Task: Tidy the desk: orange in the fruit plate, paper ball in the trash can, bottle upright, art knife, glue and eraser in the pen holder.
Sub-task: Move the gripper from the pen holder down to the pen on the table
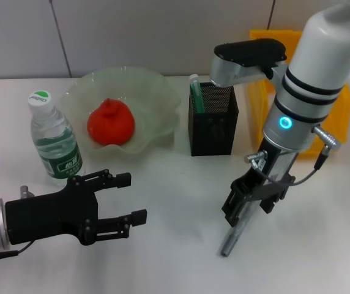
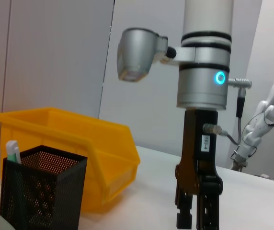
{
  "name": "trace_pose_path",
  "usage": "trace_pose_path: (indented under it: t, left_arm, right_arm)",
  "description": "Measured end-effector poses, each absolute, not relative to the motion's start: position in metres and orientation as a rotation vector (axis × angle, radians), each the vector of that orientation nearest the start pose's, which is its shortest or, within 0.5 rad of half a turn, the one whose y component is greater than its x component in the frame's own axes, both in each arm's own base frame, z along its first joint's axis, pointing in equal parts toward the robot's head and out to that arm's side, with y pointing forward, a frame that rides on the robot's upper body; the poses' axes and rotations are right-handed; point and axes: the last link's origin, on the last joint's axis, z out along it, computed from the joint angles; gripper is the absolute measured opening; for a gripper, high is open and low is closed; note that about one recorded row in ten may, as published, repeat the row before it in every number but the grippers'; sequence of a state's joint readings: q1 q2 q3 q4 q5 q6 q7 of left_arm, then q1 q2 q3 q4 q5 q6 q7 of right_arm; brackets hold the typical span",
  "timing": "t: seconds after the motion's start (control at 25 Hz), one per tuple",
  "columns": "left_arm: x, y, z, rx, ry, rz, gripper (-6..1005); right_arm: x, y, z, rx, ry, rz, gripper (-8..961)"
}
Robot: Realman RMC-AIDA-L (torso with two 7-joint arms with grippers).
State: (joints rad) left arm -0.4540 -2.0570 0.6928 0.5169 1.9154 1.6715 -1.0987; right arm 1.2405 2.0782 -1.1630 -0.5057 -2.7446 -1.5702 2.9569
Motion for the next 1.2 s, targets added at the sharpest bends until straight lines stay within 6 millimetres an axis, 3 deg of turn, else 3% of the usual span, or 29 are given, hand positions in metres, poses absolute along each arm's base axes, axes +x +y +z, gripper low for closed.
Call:
trace_pose_path:
  t: [0.56, 1.2]
  left_arm:
    - [-0.277, 0.290, -0.008, -2.731, -0.419, -0.881, 813]
    - [-0.277, 0.290, -0.008, -2.730, -0.419, -0.885, 813]
  right_arm:
    - [0.137, 0.400, -0.058, -2.309, 1.425, -0.870, 784]
    - [0.141, 0.398, -0.065, -2.317, 1.440, -0.855, 784]
